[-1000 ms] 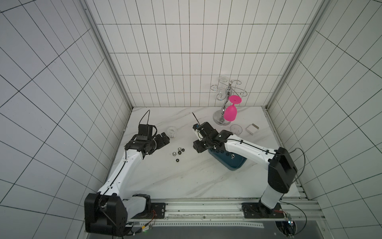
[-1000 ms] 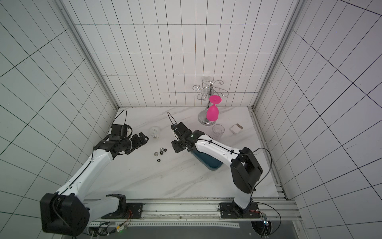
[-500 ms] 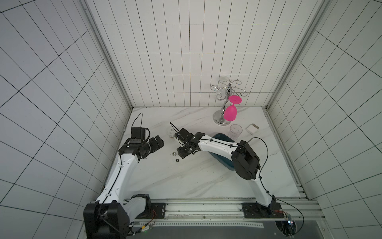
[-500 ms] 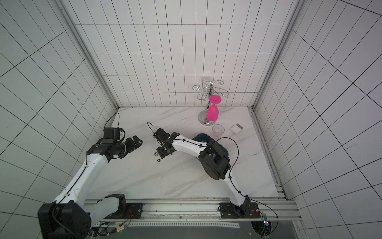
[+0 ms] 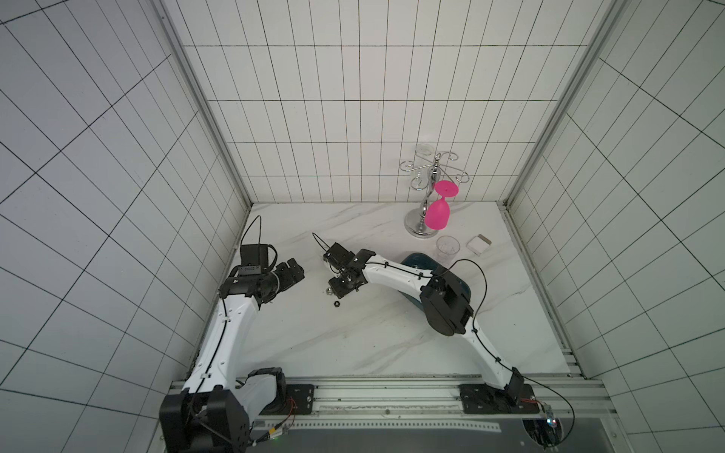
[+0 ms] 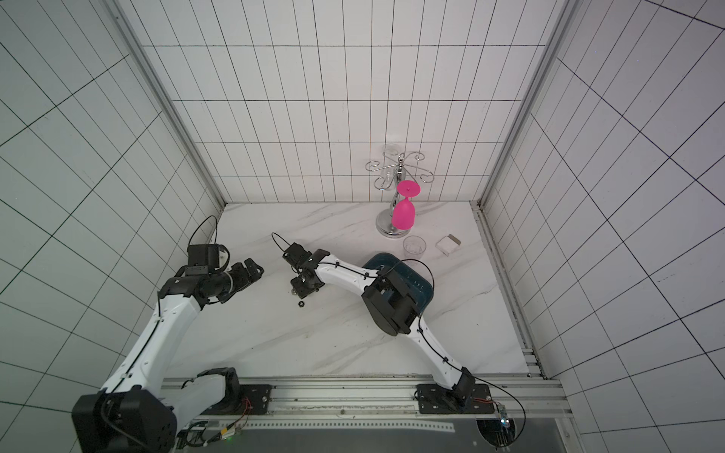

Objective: Put the nuts on the desktop into the storage box
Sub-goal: Pick up the nut from the center of the board.

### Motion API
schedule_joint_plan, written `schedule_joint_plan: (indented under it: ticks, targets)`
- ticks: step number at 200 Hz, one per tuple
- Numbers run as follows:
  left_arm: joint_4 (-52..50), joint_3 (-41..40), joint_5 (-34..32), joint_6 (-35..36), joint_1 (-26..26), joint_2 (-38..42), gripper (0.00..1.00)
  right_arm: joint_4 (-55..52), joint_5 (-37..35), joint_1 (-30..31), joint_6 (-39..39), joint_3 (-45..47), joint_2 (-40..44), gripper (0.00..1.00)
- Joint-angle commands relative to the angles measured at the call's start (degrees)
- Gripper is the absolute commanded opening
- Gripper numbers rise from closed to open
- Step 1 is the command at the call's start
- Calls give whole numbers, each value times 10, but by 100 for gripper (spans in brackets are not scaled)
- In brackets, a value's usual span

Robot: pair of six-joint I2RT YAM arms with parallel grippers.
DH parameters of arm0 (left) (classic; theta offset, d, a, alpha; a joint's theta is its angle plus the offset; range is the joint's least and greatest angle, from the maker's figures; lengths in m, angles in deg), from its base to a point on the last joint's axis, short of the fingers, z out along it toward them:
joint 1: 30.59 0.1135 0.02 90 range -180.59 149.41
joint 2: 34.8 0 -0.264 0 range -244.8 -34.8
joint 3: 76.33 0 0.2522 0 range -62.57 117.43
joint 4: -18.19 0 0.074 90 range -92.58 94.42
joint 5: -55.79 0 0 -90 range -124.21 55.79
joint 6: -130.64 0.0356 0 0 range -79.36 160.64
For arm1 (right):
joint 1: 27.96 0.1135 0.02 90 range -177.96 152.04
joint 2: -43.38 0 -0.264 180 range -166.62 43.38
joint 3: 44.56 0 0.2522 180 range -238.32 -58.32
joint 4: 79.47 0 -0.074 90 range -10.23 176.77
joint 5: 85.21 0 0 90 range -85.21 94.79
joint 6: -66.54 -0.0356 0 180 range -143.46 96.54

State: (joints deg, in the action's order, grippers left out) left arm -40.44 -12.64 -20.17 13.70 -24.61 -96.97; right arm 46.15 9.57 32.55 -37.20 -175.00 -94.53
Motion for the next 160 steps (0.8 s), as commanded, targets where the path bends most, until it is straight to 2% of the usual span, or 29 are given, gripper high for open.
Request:
schedule_joint_plan:
  ticks: [1,26,42,95,133,160]
  targets:
    - [-1,-2,8,20,12,7,98,-32,-15,6,7,-19,-19,38]
    - [-6,4,10,25,17,4,98,-34,-23,7,10,-9,-13,24]
    - [-7,8,17,21,17,2,98,-31,-27,7,12,5,-1,20]
    - [-2,8,48,4,17,10,98,2,-49,2,14,75,66,17]
    - [13,4,74,-11,14,27,98,56,-46,-12,-4,180,177,17]
    - [36,3,73,-32,-31,26,98,75,-48,-38,-20,239,266,17]
